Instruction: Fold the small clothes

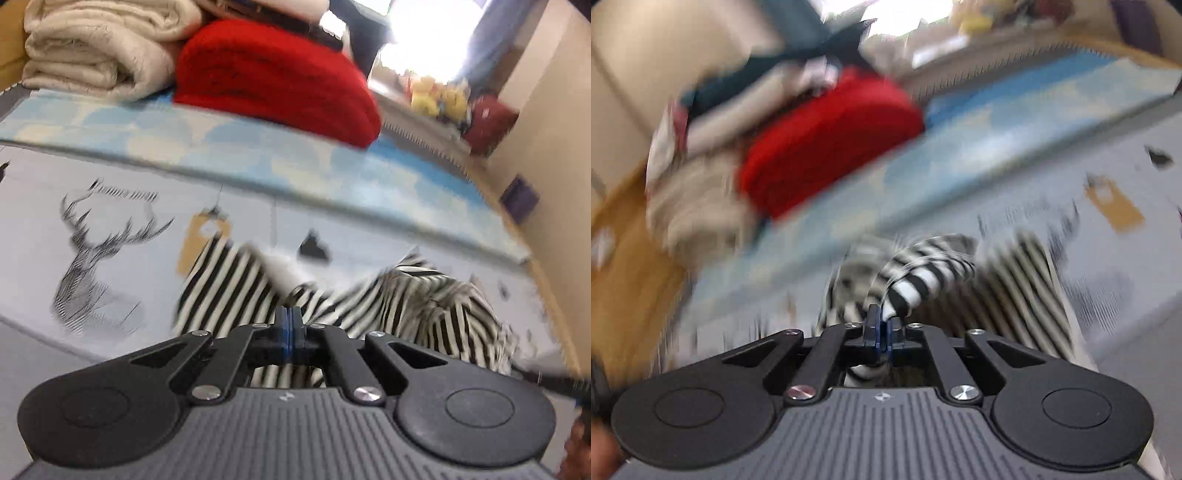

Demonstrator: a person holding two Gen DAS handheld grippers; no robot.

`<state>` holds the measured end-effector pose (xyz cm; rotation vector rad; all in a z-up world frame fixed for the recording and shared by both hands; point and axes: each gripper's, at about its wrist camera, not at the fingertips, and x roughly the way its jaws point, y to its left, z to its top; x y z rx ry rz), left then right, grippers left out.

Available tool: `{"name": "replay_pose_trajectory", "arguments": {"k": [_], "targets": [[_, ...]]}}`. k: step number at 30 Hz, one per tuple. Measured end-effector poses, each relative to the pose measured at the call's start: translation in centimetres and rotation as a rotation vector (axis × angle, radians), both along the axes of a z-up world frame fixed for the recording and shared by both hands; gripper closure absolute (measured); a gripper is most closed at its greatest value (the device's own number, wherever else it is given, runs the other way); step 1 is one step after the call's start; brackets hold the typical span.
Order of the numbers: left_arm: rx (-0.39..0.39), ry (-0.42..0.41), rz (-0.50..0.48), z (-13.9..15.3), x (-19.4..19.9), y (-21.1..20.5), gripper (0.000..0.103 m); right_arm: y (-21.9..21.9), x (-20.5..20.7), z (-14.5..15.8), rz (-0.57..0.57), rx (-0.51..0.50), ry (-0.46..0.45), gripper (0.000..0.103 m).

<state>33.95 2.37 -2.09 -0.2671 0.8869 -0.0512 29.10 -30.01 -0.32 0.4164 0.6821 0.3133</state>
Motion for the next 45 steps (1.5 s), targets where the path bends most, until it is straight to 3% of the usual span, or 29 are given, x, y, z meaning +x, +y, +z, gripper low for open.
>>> {"name": "replay_pose_trajectory", "arguments": {"k": [4,5,7,9,10,11,12,15,19,23,24,25,27,30,32,35,38,40,42,45], "targets": [[-0.040,0.108,-0.012,-2.3,-1.7,1.3,0.102,-1.5,-3.6,-5.7,0.075,-0.084,0.276,0.094],[-0.046,0.120,-0.002,-2.8,-2.1,1.3,0.101,-1.9,-3.8,-6.1,0.051,-0.095,0.292,0.094],[-0.075,0.123,0.014,-3.6,-2.0,1.1,0.097,-2.6,-3.4,-5.8,0.004,-0.114,0.230,0.090],[-0.098,0.133,0.025,-4.4,-1.5,0.4,0.087,-3.2,-2.1,-5.2,-0.062,-0.092,0.158,0.066],[-0.114,0.147,0.038,-5.0,-1.1,-0.2,0.077,-3.5,-1.1,-5.0,-0.076,-0.064,0.128,0.059],[-0.129,0.162,0.051,-5.5,-0.7,-0.6,0.073,-3.5,0.0,-5.0,-0.078,-0.045,0.102,0.051],[-0.140,0.177,0.061,-6.1,-0.2,-1.2,0.070,-3.3,1.2,-5.1,-0.087,-0.048,0.089,0.051],[-0.147,0.230,0.084,-8.1,1.1,-2.9,0.065,-2.7,4.4,-6.2,-0.092,-0.112,0.082,0.051],[-0.086,0.270,0.098,-10.2,2.0,-4.5,0.064,-2.7,9.2,-8.9,-0.130,-0.160,0.124,0.050],[-0.048,0.270,0.061,-10.8,2.3,-5.6,0.064,-2.2,11.7,-10.6,-0.081,-0.111,0.155,0.051],[-0.028,0.263,0.051,-10.8,2.4,-5.9,0.068,-1.8,11.8,-10.6,-0.059,-0.127,0.150,0.052],[-0.009,0.251,0.048,-10.6,2.4,-6.0,0.086,-1.4,11.9,-10.6,-0.034,-0.137,0.147,0.055],[0.012,0.227,0.039,-9.8,2.6,-5.9,0.100,-1.1,11.8,-10.2,0.005,-0.145,0.131,0.095],[0.040,0.117,0.058,-6.8,2.4,-4.6,0.101,-1.7,10.9,-8.3,-0.008,-0.129,0.083,0.100],[0.012,0.056,0.063,-4.6,1.8,-3.4,0.101,-2.8,9.5,-5.8,-0.044,-0.085,0.037,0.100],[-0.026,0.005,0.035,-1.9,0.4,-1.5,0.101,-3.9,5.8,-1.4,-0.069,-0.039,-0.029,0.101],[0.047,0.017,0.021,-1.3,-1.2,-0.2,0.102,-3.8,1.1,1.5,-0.057,-0.083,-0.065,0.101],[0.063,0.089,0.025,-2.7,-1.8,0.9,0.102,-3.9,-1.9,1.1,-0.058,-0.127,-0.046,0.101],[0.069,0.169,0.026,-4.6,-2.6,1.6,0.101,-4.0,-3.3,-1.5,-0.061,-0.184,0.040,0.098],[0.108,0.173,0.039,-4.3,-4.6,2.3,0.101,-4.8,-3.9,-5.8,-0.047,-0.248,0.207,0.095]]}}
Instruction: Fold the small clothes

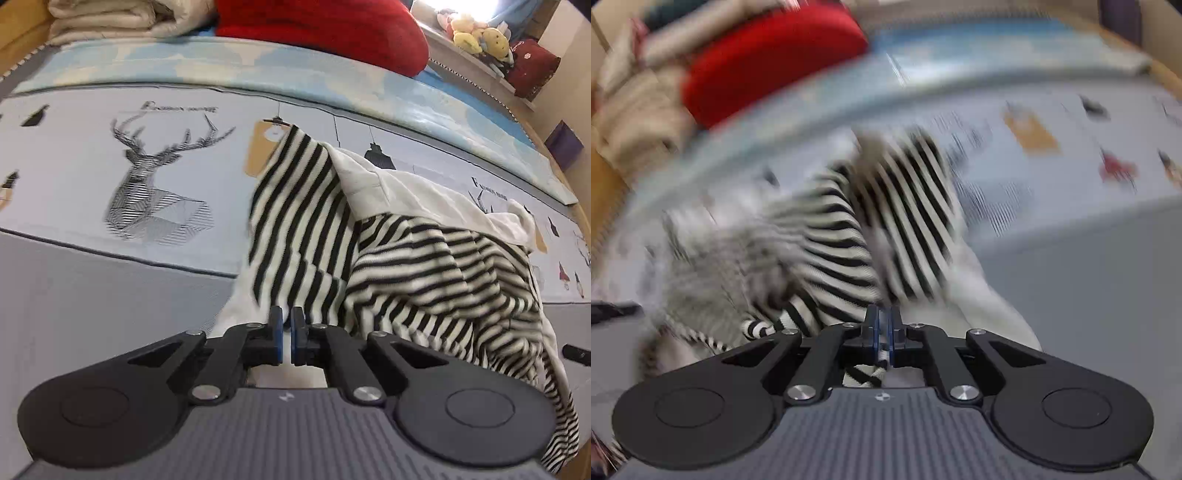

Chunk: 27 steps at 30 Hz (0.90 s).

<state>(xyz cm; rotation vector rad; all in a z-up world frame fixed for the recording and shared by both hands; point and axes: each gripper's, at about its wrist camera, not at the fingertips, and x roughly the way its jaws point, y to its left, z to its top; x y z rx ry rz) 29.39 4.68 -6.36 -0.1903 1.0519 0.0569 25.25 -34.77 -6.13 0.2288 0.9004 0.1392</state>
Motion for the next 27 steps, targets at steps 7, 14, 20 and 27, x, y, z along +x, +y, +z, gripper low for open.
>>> {"name": "replay_pose_trajectory", "arguments": {"k": [7,14,20,27], "targets": [[-0.062,-0.061,-0.059,5.2,-6.7,2.4,0.094,-5.9,-5.5,3.2,-0.004,0.018,-0.137,0.068],[0.033,-0.134,-0.048,7.2,-15.5,5.4,0.075,-10.0,-10.9,3.0,0.043,-0.067,-0.135,0.064],[0.039,0.058,0.020,3.2,-19.0,8.3,0.074,-10.7,-12.5,0.4,0.031,-0.103,-0.061,0.064],[0.015,0.097,0.107,2.8,-21.2,11.7,0.074,-12.4,-13.9,-0.9,0.022,-0.133,-0.007,0.059]]}}
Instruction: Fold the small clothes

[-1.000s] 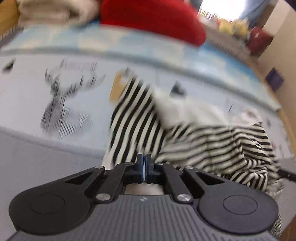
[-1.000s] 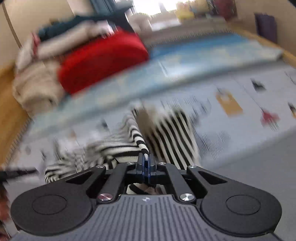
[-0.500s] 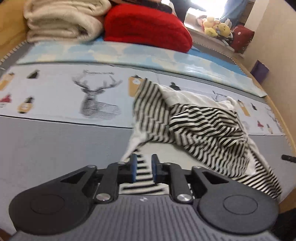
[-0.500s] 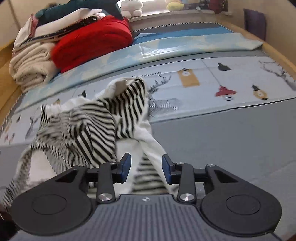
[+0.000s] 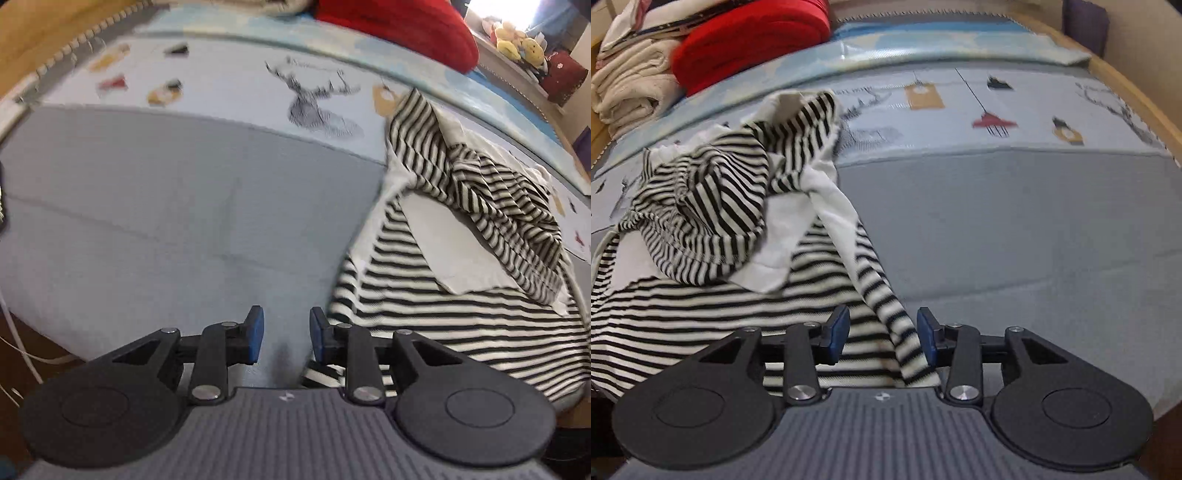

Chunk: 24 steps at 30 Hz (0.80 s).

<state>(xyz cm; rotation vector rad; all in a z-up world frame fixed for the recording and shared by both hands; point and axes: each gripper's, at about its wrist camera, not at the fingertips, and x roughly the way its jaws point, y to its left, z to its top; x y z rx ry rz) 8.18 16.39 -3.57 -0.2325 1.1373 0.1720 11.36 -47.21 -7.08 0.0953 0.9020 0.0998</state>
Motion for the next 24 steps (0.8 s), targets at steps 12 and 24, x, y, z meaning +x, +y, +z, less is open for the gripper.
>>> {"name": "replay_pose_trajectory", "arguments": {"k": [12,24], "targets": [[-0.006,0.136,-0.090,-4.4,1.8,-2.6,0.056,-1.1,0.7,-2.4,-0.021,-0.053,0.128,0.056],[0.031,0.196,-0.148,-6.1,1.7,-3.5,0.056,-1.0,1.7,-4.5,-0.012,-0.127,0.224,0.056]]}}
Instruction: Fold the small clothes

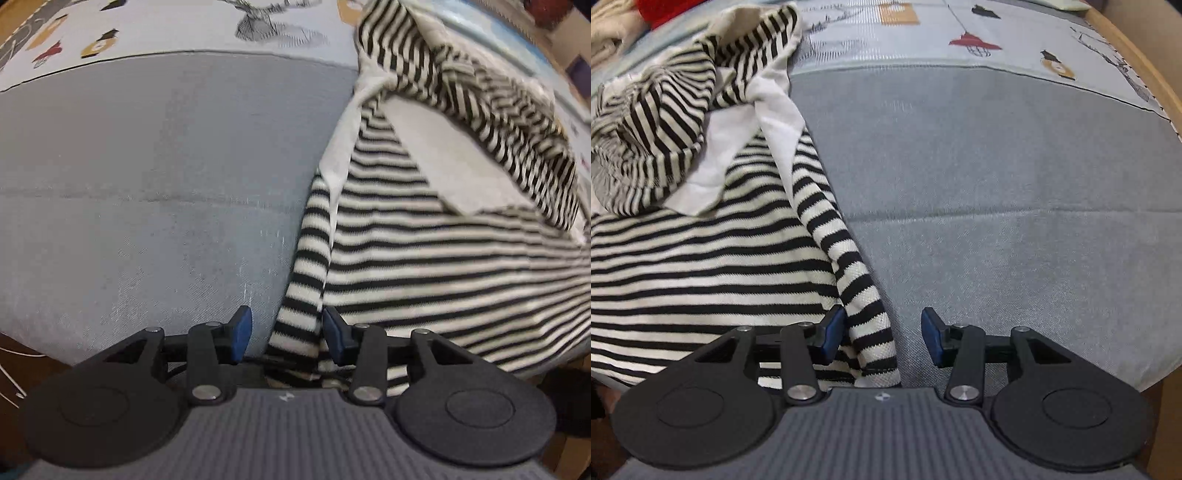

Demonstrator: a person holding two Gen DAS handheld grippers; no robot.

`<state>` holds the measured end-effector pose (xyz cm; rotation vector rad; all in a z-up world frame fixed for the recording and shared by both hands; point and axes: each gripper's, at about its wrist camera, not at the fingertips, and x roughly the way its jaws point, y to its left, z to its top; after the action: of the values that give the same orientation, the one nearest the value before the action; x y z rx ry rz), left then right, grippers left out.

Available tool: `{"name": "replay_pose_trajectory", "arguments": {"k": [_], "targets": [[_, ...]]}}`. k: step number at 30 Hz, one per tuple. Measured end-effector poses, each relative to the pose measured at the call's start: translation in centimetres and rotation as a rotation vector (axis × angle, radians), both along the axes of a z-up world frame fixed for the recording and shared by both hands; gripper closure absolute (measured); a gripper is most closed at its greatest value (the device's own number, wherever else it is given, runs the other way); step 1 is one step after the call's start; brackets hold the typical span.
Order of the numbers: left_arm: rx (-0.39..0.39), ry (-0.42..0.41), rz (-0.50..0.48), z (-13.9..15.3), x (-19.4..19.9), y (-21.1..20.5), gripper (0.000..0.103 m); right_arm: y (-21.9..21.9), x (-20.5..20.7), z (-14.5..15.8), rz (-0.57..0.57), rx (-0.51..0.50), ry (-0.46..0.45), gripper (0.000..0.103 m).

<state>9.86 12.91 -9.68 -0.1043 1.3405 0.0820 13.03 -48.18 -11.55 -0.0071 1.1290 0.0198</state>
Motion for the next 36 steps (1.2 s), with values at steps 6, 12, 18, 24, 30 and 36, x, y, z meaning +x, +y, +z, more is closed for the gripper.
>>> {"name": "replay_pose_trajectory", "arguments": {"k": [6,12,18,24,30,36], "targets": [[0.036,0.096,-0.081,1.0,-2.4,0.2,0.056,0.0,0.0,-0.3,-0.001,-0.004,0.013,0.056],[-0.016,-0.081,-0.031,2.9,-1.9,1.0,0.056,0.3,0.2,-0.4,0.001,-0.014,0.023,0.055],[-0.012,-0.008,-0.091,0.0,-0.7,-0.1,0.057,0.9,0.4,-0.5,0.017,-0.030,0.029,0.057],[-0.032,-0.025,-0.128,-0.4,-0.3,-0.5,0.099,0.1,-0.3,-0.3,0.009,0.008,0.018,0.090],[-0.052,-0.147,-0.106,2.6,-0.5,-0.1,0.101,-1.5,-1.0,2.1,-0.039,0.135,-0.068,0.102],[-0.140,-0.301,-0.071,7.2,-2.0,1.0,0.102,-4.7,-3.1,6.9,-0.149,0.381,-0.282,0.102]]}}
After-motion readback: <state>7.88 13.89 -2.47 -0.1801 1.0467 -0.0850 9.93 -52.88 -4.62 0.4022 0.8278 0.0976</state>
